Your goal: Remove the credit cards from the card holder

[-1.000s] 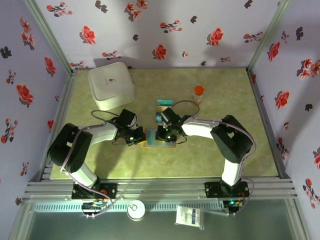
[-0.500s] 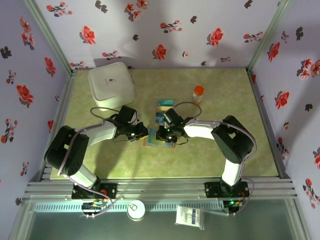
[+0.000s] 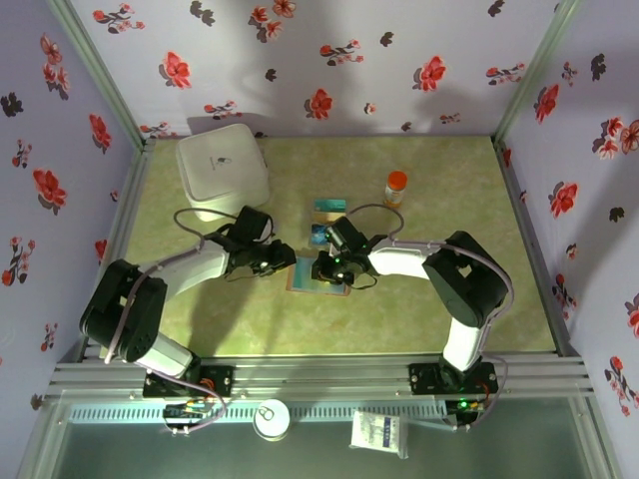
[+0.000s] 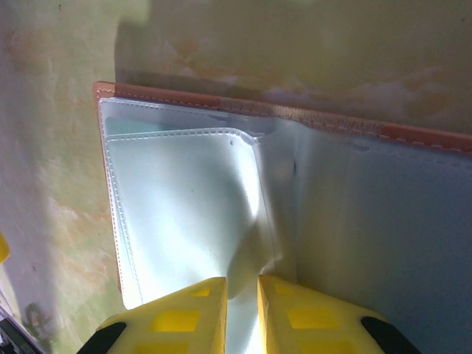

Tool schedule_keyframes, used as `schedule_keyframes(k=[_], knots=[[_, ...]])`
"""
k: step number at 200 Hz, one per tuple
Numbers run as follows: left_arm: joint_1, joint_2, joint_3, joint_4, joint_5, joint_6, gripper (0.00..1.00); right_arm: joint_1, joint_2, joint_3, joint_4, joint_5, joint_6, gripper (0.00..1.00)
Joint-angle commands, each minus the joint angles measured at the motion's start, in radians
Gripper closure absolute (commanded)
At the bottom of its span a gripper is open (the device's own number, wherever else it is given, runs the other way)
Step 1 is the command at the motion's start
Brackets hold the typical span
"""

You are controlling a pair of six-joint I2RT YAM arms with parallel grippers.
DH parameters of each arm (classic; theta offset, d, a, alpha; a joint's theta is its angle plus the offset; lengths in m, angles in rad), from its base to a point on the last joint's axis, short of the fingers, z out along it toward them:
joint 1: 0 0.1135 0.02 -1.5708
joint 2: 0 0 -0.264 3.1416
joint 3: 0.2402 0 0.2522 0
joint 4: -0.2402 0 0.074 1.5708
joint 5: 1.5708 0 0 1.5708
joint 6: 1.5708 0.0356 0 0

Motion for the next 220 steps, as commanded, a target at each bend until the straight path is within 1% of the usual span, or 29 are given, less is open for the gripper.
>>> schedule_keyframes(k=[1, 41, 63, 110, 136, 154, 171, 190, 220], knots=[[-0.035, 0.067, 0.051, 0.046, 0.047, -0.021, 0.73, -0.009, -0.021, -0.025, -0.015, -0.010, 0.006, 0.81], [-0.059, 0.160, 0.068, 0.062, 0.039, -0.029, 0.72, -0.015, -0.024, -0.034, -0.004, -0.019, 0.006, 0.81], [-0.062, 0.180, 0.071, 0.054, 0.018, -0.030, 0.72, -0.014, -0.025, -0.038, 0.000, -0.024, 0.006, 0.81], [-0.066, 0.192, 0.076, 0.034, 0.000, -0.028, 0.71, -0.015, -0.028, -0.049, 0.011, -0.025, 0.010, 0.81], [-0.066, 0.139, 0.067, -0.008, -0.065, -0.018, 0.64, -0.015, -0.031, -0.057, 0.022, -0.028, 0.015, 0.81], [-0.066, 0.155, 0.078, -0.008, -0.045, -0.016, 0.63, -0.015, -0.030, -0.059, 0.025, -0.032, 0.017, 0.81], [-0.068, 0.182, 0.074, 0.028, -0.009, -0.033, 0.63, -0.016, -0.034, -0.061, 0.026, -0.031, 0.016, 0.81], [-0.072, 0.192, 0.071, 0.049, -0.003, -0.043, 0.64, -0.015, -0.037, -0.067, 0.032, -0.030, 0.020, 0.81], [-0.073, 0.185, 0.063, 0.092, 0.023, -0.063, 0.73, -0.015, -0.052, -0.085, 0.079, -0.046, 0.032, 0.81]])
